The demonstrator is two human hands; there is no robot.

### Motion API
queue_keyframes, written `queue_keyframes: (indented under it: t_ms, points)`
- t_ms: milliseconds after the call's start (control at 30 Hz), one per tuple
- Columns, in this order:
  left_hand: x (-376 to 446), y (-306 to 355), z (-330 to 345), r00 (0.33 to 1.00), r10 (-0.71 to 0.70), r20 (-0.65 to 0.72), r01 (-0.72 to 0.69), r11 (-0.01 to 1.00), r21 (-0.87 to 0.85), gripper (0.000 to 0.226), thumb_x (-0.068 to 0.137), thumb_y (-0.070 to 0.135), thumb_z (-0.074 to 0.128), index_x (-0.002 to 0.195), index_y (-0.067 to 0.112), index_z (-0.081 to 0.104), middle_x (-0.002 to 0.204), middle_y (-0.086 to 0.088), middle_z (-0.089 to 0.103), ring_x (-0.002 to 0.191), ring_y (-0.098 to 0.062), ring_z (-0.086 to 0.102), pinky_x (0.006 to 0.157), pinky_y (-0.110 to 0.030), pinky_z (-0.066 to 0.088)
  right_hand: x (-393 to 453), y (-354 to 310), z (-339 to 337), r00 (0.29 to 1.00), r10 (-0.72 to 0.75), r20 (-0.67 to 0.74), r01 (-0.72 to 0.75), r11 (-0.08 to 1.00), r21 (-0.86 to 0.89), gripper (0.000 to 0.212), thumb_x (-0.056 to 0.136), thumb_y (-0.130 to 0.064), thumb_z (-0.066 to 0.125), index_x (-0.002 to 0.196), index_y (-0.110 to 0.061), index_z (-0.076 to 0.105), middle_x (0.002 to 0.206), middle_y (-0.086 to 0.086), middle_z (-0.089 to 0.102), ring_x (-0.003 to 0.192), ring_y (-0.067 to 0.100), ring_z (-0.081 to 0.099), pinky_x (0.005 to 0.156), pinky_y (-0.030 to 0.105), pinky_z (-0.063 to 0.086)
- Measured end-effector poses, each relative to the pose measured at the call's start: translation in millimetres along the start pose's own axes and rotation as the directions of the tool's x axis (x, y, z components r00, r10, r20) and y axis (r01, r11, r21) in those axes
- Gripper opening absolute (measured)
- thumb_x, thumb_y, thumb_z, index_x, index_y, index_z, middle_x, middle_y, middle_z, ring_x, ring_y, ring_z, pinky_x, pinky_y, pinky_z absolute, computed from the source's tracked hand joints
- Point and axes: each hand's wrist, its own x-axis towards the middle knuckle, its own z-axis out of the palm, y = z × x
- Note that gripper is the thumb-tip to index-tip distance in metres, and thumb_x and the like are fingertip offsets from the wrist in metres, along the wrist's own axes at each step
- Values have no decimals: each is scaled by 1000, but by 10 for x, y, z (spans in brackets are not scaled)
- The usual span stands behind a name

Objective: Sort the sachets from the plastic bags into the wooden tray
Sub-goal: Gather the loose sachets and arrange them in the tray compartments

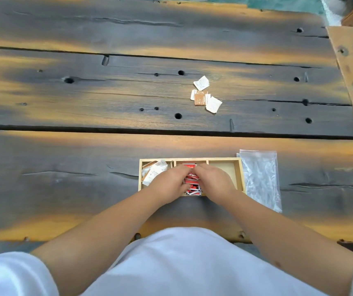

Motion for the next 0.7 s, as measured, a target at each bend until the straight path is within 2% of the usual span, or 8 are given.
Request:
queue_keyframes:
  t_ms: [100,200,367,533,600,700]
  points:
    - [-70,6,31,998,53,21,-56,981,184,58,88,48,60,138,21,46,139,0,52,123,-22,49,99,-35,41,-30,50,-11,998,-37,49,36,999,7,27,87,-25,54,111,-15,61,114,5,63,103,30,58,74,38,50]
    - [-97,29,71,999,42,-19,-34,953,302,69,87,57,57,145,24,40,149,2,44,131,-23,41,107,-38,34,-47,94,9,997,-65,46,63,997,35,26,86,-22,54,109,-13,62,111,7,63,101,31,59,73,39,51]
    - [-78,100,116,999,10,-52,8,944,330,63,89,48,58,143,23,40,149,2,43,132,-23,38,105,-39,32,-36,174,76,993,-98,66,93,992,84,25,86,-13,52,109,-12,62,111,4,61,102,28,59,78,40,51]
    - [-71,90,139,998,10,-64,10,949,314,58,91,49,55,143,27,40,150,6,41,134,-21,37,106,-39,31,-88,273,82,984,-126,125,111,986,121,49,88,-45,62,130,-19,58,135,-6,53,120,13,52,94,29,47]
    - [-70,78,140,998,13,-66,9,948,320,58,91,49,55,143,29,40,150,8,41,135,-19,35,106,-39,30,-90,287,98,983,-137,123,124,987,106,49,88,-43,64,131,-19,57,137,-5,53,123,15,50,96,29,46]
    - [-71,70,155,997,9,-75,15,948,319,56,92,44,57,143,29,40,149,9,40,136,-18,32,105,-40,27,-69,280,122,986,-134,103,124,987,99,39,88,-32,64,125,-17,59,129,-2,56,118,19,53,92,33,49]
